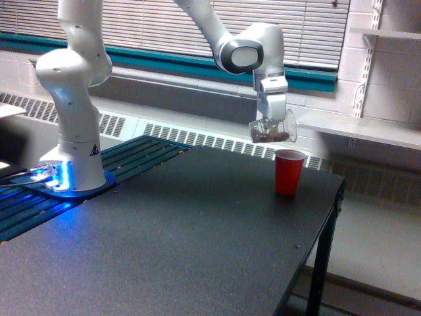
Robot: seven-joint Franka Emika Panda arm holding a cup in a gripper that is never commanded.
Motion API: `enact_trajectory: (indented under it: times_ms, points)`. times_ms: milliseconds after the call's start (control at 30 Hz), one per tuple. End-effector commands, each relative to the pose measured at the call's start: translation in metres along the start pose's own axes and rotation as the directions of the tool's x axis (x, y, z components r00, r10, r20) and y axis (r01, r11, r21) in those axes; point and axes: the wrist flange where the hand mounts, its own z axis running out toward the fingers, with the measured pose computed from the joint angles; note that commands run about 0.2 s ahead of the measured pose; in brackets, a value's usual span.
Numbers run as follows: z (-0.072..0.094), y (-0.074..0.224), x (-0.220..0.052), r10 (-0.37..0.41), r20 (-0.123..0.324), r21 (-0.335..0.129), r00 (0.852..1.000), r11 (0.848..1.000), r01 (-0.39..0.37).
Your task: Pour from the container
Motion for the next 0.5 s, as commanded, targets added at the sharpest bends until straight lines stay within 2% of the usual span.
enact_trajectory:
  times_ms: [33,367,500]
  points:
    - [-0.0030,0.0062,0.0019,-0.034,0.030,-0.024,0.999,0.999,0.035]
    - [-0.0054,0.0144,0.0062,-0.059,0.083,-0.045,0.995,0.997,0.063]
    - [-0.0031,0.0123,0.0076,-0.072,0.103,-0.040,0.992,0.996,0.076]
